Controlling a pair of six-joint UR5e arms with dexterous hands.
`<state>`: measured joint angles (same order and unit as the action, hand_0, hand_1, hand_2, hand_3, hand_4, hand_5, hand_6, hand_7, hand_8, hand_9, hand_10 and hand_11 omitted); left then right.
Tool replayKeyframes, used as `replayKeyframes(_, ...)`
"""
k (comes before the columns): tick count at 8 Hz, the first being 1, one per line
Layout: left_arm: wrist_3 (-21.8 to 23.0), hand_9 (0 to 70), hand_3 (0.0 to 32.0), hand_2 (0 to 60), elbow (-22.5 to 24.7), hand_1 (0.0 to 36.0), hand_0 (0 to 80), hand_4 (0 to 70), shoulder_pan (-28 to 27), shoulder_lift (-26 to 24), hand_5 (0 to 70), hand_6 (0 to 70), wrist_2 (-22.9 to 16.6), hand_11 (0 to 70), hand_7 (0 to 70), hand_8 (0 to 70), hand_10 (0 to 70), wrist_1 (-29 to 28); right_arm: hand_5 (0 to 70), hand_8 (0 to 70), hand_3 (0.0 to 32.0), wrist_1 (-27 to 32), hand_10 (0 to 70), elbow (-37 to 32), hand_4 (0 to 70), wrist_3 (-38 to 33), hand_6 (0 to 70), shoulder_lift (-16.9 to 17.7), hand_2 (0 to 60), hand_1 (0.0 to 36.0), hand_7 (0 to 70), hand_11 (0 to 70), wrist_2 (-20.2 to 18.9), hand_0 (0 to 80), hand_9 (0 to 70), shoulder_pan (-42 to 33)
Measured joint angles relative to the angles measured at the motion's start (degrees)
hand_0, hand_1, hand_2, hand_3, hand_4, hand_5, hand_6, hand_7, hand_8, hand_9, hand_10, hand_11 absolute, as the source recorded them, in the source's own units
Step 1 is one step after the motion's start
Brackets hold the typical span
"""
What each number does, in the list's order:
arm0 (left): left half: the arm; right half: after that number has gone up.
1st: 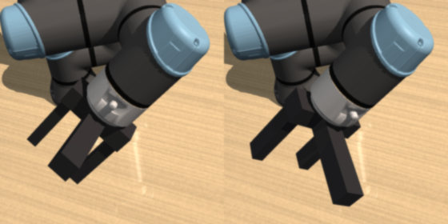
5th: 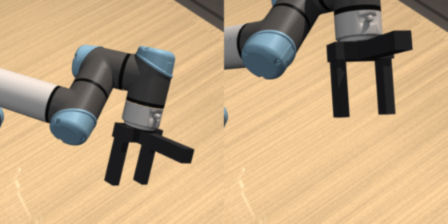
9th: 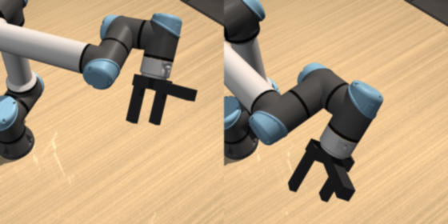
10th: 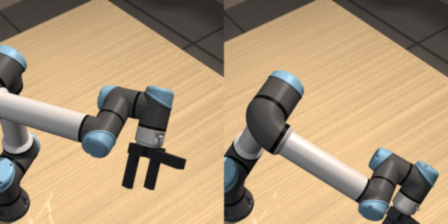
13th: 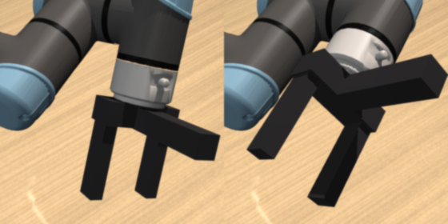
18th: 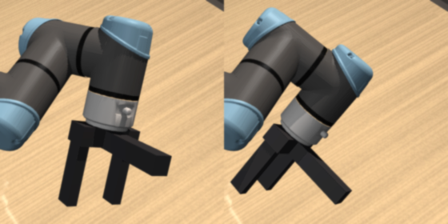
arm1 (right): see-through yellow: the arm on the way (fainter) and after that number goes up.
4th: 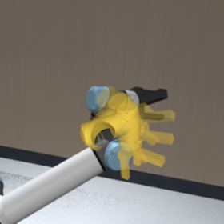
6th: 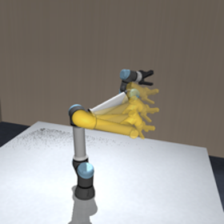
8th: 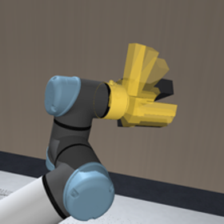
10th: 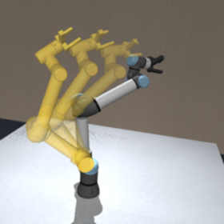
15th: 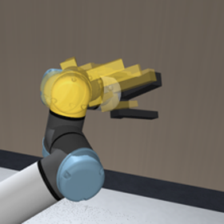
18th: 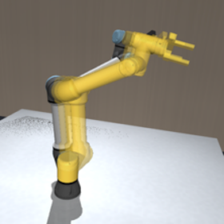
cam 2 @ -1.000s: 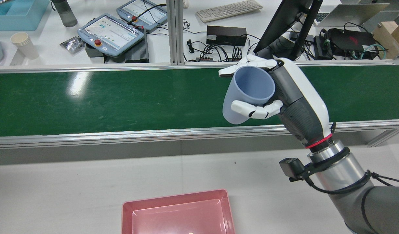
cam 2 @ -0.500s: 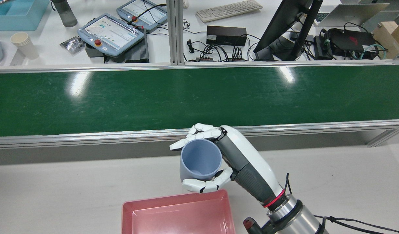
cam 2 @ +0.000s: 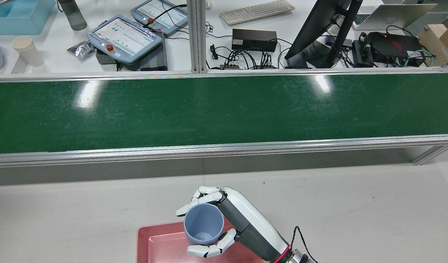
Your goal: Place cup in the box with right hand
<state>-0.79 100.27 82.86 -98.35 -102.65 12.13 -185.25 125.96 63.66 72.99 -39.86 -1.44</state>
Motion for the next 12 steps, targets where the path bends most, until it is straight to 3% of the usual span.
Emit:
replayKeyframes(1,0.00,0.0,0.0,0.0,0.00,0.0,0.0,0.0,0.01,0.00,0.0,0.0,0.00,0.0,0.0,0.0,0.0,0.00,7.3,43.4,0.0,0.77,27.2,-1.28,48.8,-0.10,32.1,0.12,33.2,12.8,70.0,39.1,-0.02,45.3,69.7,0.34)
replayKeyframes(2,0.00,0.0,0.0,0.0,0.01,0.0,0.0,0.0,0.02,0.00,0.0,0.0,0.00,0.0,0.0,0.0,0.0,0.00,6.0,14.9,0.0,1.07,7.1,-1.80,1.9,-0.16,11.9,0.25,2.8,13.4,46.8,11.8,-0.03,47.1,29.1,0.57)
replayKeyframes(3,0.00,0.0,0.0,0.0,0.01,0.0,0.0,0.0,0.02,0.00,0.0,0.0,0.00,0.0,0.0,0.0,0.0,0.00,4.0,1.1,0.2,1.16,0.0,-2.01,0.0,-0.22,0.3,0.37,0.0,10.8,0.0,0.0,-0.07,46.8,2.1,0.79)
replayKeyframes(6,0.00,0.0,0.0,0.0,-0.06,0.0,0.0,0.0,-0.02,0.00,0.0,0.0,0.00,0.0,0.0,0.0,0.0,0.00,5.4,5.8,0.2,1.28,0.0,-2.35,0.0,-1.35,0.7,0.16,0.0,14.6,0.0,0.0,-3.37,49.4,6.6,-0.05)
replayKeyframes(9,0.00,0.0,0.0,0.0,-0.05,0.0,0.0,0.0,-0.01,0.00,0.0,0.0,0.00,0.0,0.0,0.0,0.0,0.00,5.2,7.1,17.2,1.30,0.0,-2.54,0.0,-3.92,0.0,0.02,0.0,13.0,0.7,0.0,-7.93,47.1,8.0,-1.97)
replayKeyframes(10,0.00,0.0,0.0,0.0,-0.02,0.0,0.0,0.0,-0.01,0.00,0.0,0.0,0.00,0.0,0.0,0.0,0.0,0.00,4.8,7.4,20.0,1.27,0.0,-2.56,0.0,-4.53,0.0,-0.05,0.0,11.6,2.7,0.0,-8.83,46.3,8.3,-2.47)
replayKeyframes(11,0.00,0.0,0.0,0.0,-0.03,0.0,0.0,0.0,0.00,0.00,0.0,0.0,0.00,0.0,0.0,0.0,0.0,0.00,4.9,7.7,19.8,1.24,0.0,-2.50,0.0,-5.21,0.1,-0.13,0.0,12.3,4.8,0.0,-9.39,46.4,8.8,-2.89)
replayKeyframes(12,0.00,0.0,0.0,0.0,-0.04,0.0,0.0,0.0,0.01,0.00,0.0,0.0,0.00,0.0,0.0,0.0,0.0,0.00,5.4,8.3,15.2,1.15,0.0,-2.04,0.0,-6.10,1.4,0.03,0.7,14.5,8.3,0.0,-9.64,47.6,9.8,-3.77)
